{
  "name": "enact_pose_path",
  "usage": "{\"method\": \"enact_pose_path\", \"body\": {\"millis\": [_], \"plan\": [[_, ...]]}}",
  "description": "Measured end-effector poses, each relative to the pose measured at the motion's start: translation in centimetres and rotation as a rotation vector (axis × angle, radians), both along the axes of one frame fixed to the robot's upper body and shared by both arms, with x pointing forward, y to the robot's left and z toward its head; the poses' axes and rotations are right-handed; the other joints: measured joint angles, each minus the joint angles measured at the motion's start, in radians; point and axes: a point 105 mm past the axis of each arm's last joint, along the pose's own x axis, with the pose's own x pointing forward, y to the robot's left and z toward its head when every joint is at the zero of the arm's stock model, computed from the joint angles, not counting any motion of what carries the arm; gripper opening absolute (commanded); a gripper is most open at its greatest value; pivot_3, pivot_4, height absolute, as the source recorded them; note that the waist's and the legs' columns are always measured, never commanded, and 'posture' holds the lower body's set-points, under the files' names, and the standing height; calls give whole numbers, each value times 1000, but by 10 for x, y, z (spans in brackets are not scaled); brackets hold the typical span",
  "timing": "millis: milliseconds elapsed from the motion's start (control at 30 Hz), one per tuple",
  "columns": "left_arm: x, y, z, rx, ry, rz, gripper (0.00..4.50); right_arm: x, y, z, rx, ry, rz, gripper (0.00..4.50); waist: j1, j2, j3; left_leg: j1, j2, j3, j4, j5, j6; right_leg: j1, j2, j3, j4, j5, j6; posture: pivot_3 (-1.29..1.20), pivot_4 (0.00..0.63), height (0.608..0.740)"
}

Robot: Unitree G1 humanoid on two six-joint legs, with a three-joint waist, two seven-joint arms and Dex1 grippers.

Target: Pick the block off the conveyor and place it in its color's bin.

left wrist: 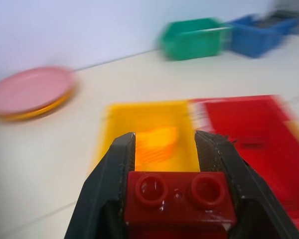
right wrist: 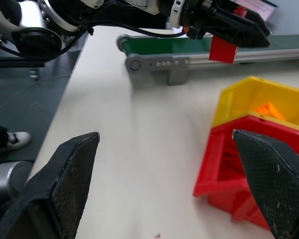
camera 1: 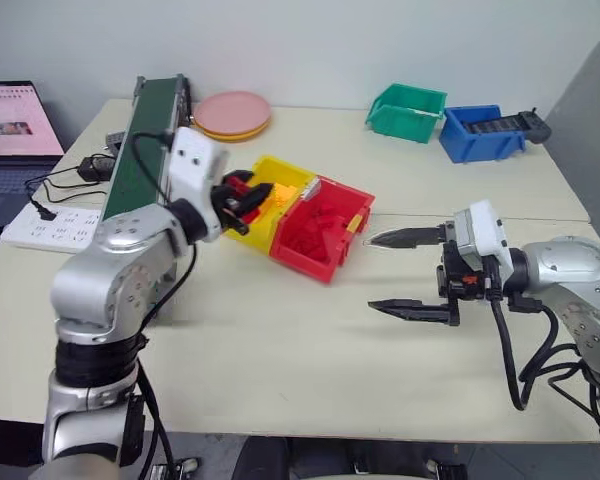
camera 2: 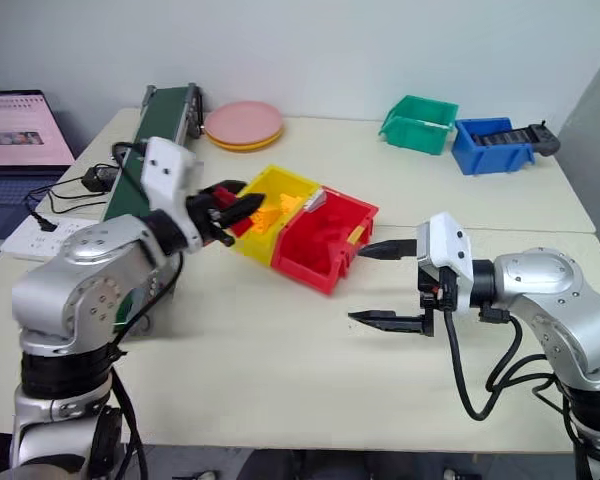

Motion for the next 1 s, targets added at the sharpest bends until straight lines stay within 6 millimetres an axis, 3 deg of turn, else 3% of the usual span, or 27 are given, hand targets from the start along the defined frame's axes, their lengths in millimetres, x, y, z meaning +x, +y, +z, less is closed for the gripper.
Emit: {"method": "enact_pose_path", "body": {"millis": [100, 200, 300, 367, 433, 467, 800, 1000], "plan": [[6, -25, -9, 0, 36, -96, 1531, 5, -9, -1, 5, -15, -94, 4500, -5, 0, 0, 1, 1, 0, 0, 0, 0, 0, 1, 1, 1, 0, 0, 0, 150, 740], [19, -66, -14, -6, 33, -206, 1531, 16, -22, 2, -12, -63, -268, 4500, 6, 0, 0, 0, 0, -1, 1, 0, 0, 1, 1, 0, 1, 0, 0, 0, 150, 740], [23, -81, -26, 30, 38, -256, 1531, 15, -25, 4, -12, -83, -328, 4500, 0, 0, 0, -1, 0, 1, 1, 0, 0, 0, 1, 2, 0, 0, 0, 0, 150, 740], [26, -82, -29, 43, 38, -260, 1531, 13, -26, 1, -17, -79, -346, 4500, -6, 0, 0, -1, 1, 2, 0, 0, -1, -1, 2, 3, 0, 0, 0, 0, 150, 740], [29, -83, -27, 49, 26, -264, 2231, 11, -25, 0, -21, -75, -349, 4500, -6, 0, 0, -1, 1, 1, 0, 0, 0, -1, 3, 2, 0, 0, 0, 0, 150, 740], [30, -83, -24, 57, 2, -261, 2236, 8, -24, -2, -24, -74, -349, 4500, -5, 0, 0, -1, 2, 1, 0, 0, 0, -1, 3, 2, 0, 0, 0, 0, 150, 740], [35, -78, -19, 48, -30, -250, 4369, 4, -22, -3, -22, -75, -353, 4500, -2, 0, 0, -1, 1, 1, 1, 0, 0, 0, 3, 2, 0, 0, 1, 0, 150, 740], [30, -53, -10, 89, -77, -210, 4443, 7, -24, -4, -20, -79, -357, 4500, -5, 0, 0, 0, 1, 1, 1, 0, 0, 0, 3, 3, 1, 0, 1, 0, 150, 740]]}}
